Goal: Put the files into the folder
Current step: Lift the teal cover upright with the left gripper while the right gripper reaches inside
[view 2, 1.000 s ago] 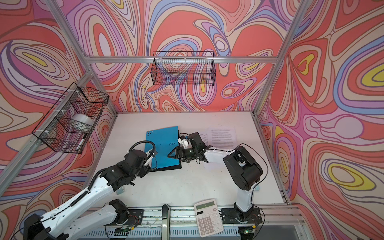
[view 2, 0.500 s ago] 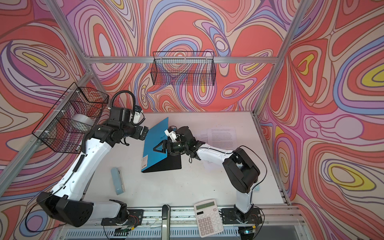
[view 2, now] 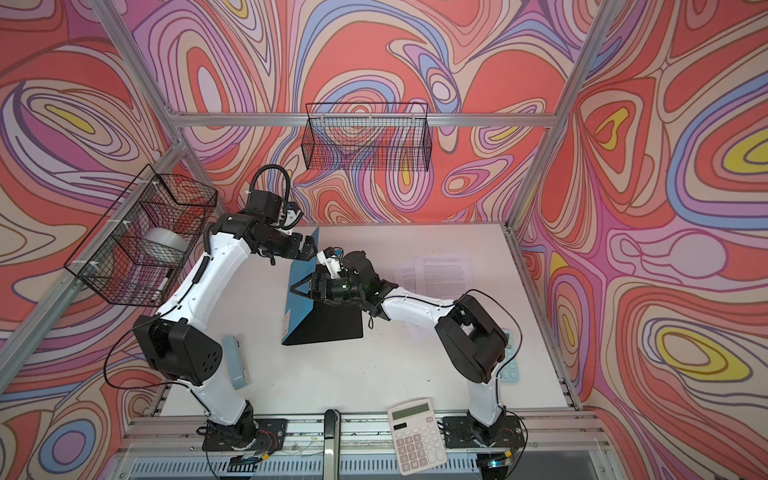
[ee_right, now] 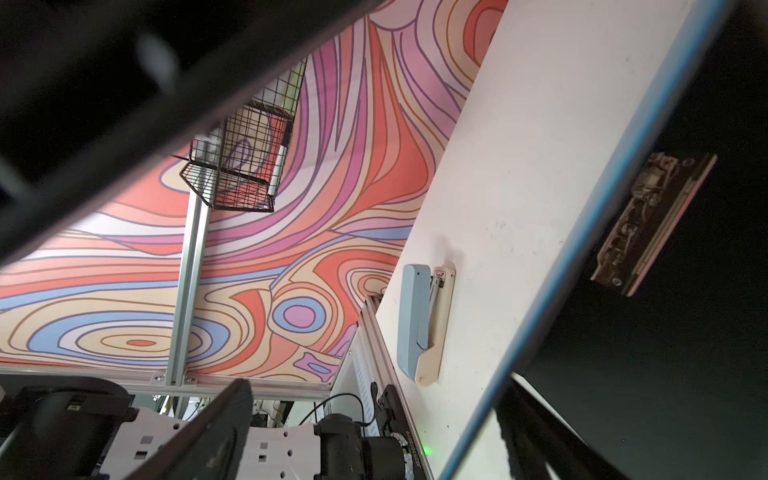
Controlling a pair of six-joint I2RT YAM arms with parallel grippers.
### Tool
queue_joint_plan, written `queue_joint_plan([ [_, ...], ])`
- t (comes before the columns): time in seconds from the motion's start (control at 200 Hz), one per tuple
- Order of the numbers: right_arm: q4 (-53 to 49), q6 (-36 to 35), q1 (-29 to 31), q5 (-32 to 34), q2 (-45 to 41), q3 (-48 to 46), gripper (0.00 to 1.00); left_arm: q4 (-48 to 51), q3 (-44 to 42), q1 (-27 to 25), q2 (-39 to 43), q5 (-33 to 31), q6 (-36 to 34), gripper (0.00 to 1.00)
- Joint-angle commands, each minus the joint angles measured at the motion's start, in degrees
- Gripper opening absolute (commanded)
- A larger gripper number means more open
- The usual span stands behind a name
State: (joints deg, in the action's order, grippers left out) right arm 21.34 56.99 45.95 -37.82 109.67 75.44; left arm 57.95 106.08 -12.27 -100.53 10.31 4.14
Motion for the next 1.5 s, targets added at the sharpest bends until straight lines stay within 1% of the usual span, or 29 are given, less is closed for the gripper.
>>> queue_joint_plan([
  [0.0, 8.87, 5.26, 1.03, 1.73, 2.74, 0.87, 0.95, 3.56, 2.84, 0.41, -1.57, 2.18, 3.04, 1.00],
  [0.08, 12.28, 7.53, 1.49, 1.29, 4.37, 1.41, 0.94, 4.21, 3.28, 0.43, -2.60, 1.33, 3.05, 1.00],
  [0.21, 13.45, 8.48, 1.93, 2.05, 5.27, 1.90, 0.94, 5.21, 2.93, 0.58, -3.37, -1.10, 2.89, 0.99],
  [0.371, 15.72, 10.29, 2.20, 2.05, 5.55, 2.04, 0.94, 5.94, 1.22, 0.74, -3.73, -4.47, 2.98, 0.91],
  [0.566, 17.33, 12.02, 2.31, 1.56, 6.61, 2.63, 0.94, 6.64, 1.52, 1.28, -4.37, -7.80, 2.72, 0.78],
  [0.631, 17.65, 12.35, 2.37, 1.66, 6.70, 2.32, 0.94, 6.78, 1.43, 1.38, -4.09, -9.17, 2.37, 0.71],
  [0.696, 17.75, 12.44, 2.38, 1.74, 6.62, 1.95, 0.94, 6.95, 1.22, 1.44, -3.77, -10.99, 1.93, 0.66],
  [0.776, 17.77, 12.35, 2.38, 1.81, 6.44, 1.67, 0.93, 7.26, 1.08, 1.46, -3.74, -12.76, 1.10, 0.57],
  [0.806, 17.77, 12.35, 2.34, 1.85, 6.44, 1.65, 0.93, 7.66, 1.21, 1.46, -3.81, -13.09, 0.76, 0.53],
  [0.907, 17.21, 12.02, 2.36, 1.79, 5.88, 1.17, 0.93, 9.47, 1.84, 2.05, -4.79, -13.29, 0.25, 0.34],
  [0.967, 16.55, 11.23, 2.31, 1.89, 5.10, 0.53, 0.93, 10.54, 2.59, 2.71, -5.19, -12.51, 0.24, 0.26],
  [1.032, 12.85, 8.93, 2.30, 2.41, 3.90, 0.34, 0.93, 11.42, 3.17, 3.31, -5.22, -12.42, 0.25, 0.18],
  [1.182, -2.65, 0.38, 2.04, 6.63, 0.91, 0.85, 0.93, 12.91, 4.69, 4.26, -4.51, -12.59, -0.29, 0.14],
  [1.237, -8.70, -2.01, 1.58, 9.14, 0.34, 1.32, 0.92, 13.44, 5.05, 4.60, -4.30, -12.17, -0.07, 0.06],
  [1.282, -13.39, -3.94, 1.17, 11.06, 0.20, 1.82, 0.91, 13.91, 5.37, 4.92, -4.10, -11.71, 0.28, 0.03],
  [1.307, -16.05, -4.94, 0.99, 12.25, 0.28, 2.26, 0.90, 14.13, 5.51, 5.17, -3.98, -11.17, 0.60, 0.00],
  [1.347, -20.34, -6.83, 0.69, 14.29, 0.50, 3.13, 0.89, 14.45, 5.50, 5.62, -3.89, -9.97, 1.14, 0.00],
  [1.422, -25.18, -9.64, 0.31, 17.09, 1.25, 4.12, 0.87, 14.82, 5.22, 6.65, -3.66, -7.28, 2.19, 0.00],
  [1.498, -28.62, -11.08, -0.12, 18.18, 2.62, 5.13, 0.86, 15.08, 4.99, 7.75, -3.50, -4.10, 3.27, 0.00],
])
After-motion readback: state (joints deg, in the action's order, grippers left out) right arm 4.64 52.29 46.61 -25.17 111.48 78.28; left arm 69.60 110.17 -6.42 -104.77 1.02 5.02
